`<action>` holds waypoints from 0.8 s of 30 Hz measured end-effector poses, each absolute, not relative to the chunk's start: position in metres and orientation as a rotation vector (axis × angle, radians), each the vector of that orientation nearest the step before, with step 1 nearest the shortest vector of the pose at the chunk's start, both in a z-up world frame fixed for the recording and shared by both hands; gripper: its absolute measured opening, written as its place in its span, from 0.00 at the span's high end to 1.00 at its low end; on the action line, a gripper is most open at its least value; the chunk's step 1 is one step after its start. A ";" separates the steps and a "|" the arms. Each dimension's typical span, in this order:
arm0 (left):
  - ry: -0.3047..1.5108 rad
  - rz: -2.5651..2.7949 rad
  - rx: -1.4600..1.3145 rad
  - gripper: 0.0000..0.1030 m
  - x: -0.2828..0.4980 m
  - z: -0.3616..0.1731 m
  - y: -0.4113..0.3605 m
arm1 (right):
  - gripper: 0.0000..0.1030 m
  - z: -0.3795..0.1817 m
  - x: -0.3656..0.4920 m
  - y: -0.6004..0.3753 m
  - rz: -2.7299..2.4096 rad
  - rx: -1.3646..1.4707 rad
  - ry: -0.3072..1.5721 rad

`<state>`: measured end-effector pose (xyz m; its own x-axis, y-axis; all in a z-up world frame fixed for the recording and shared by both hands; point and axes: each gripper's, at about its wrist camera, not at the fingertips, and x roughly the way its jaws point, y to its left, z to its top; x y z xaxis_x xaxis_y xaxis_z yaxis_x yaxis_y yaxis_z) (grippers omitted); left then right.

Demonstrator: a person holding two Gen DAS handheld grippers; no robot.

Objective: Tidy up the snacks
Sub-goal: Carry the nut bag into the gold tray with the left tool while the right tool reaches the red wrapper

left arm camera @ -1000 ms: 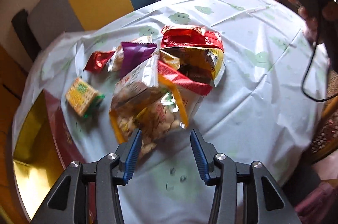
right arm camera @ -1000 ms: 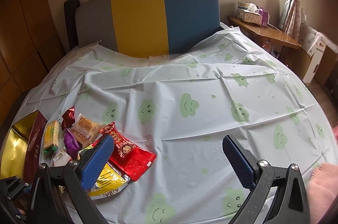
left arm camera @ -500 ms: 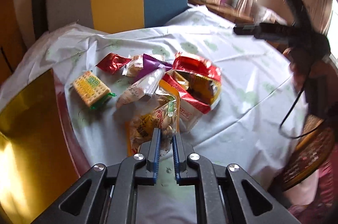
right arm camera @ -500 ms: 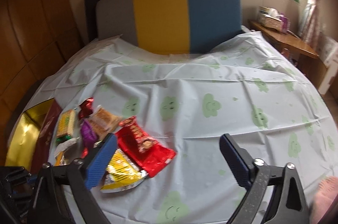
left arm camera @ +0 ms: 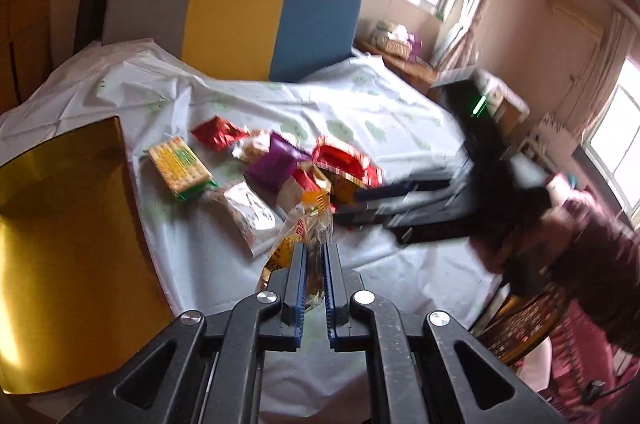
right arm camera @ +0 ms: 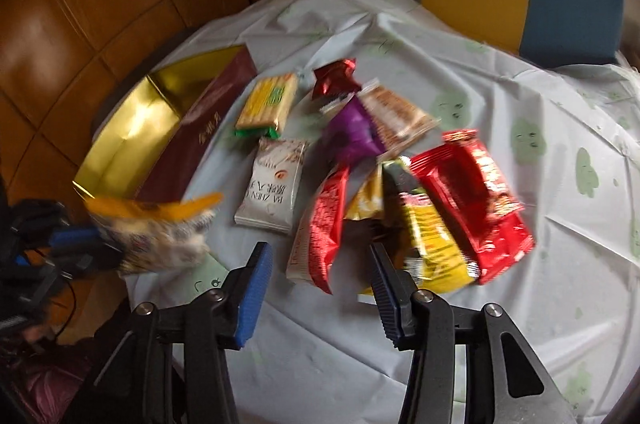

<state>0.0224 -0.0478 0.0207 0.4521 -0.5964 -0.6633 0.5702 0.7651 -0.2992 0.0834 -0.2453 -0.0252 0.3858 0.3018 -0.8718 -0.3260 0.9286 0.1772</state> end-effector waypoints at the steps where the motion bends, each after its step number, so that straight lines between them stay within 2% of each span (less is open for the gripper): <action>1: 0.823 -0.716 -0.047 0.93 0.021 0.025 -0.043 | 0.52 -0.030 0.085 -0.245 0.391 -0.030 1.121; 4: 0.792 -0.692 -0.100 0.93 0.027 0.040 -0.022 | 0.53 -0.041 0.091 -0.243 0.385 -0.030 1.150; 6: 0.770 -0.668 -0.141 0.93 0.033 0.048 -0.005 | 0.61 -0.044 0.093 -0.242 0.383 -0.037 1.154; 9: 0.741 -0.610 -0.218 0.93 0.047 0.060 0.026 | 0.68 -0.048 0.096 -0.239 0.393 -0.034 1.152; 15: 0.720 -0.430 -0.233 0.93 0.084 0.065 0.074 | 0.68 -0.053 0.102 -0.235 0.408 -0.020 1.152; 24: 0.828 -0.248 -0.073 0.93 0.151 0.013 0.067 | 0.75 -0.053 0.104 -0.230 0.411 -0.048 1.128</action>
<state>0.1514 0.0675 0.0134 0.6491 -0.2460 -0.7198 0.1892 0.9687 -0.1604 0.1037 -0.2296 -0.0532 0.3616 0.2950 -0.8845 -0.3430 0.9242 0.1680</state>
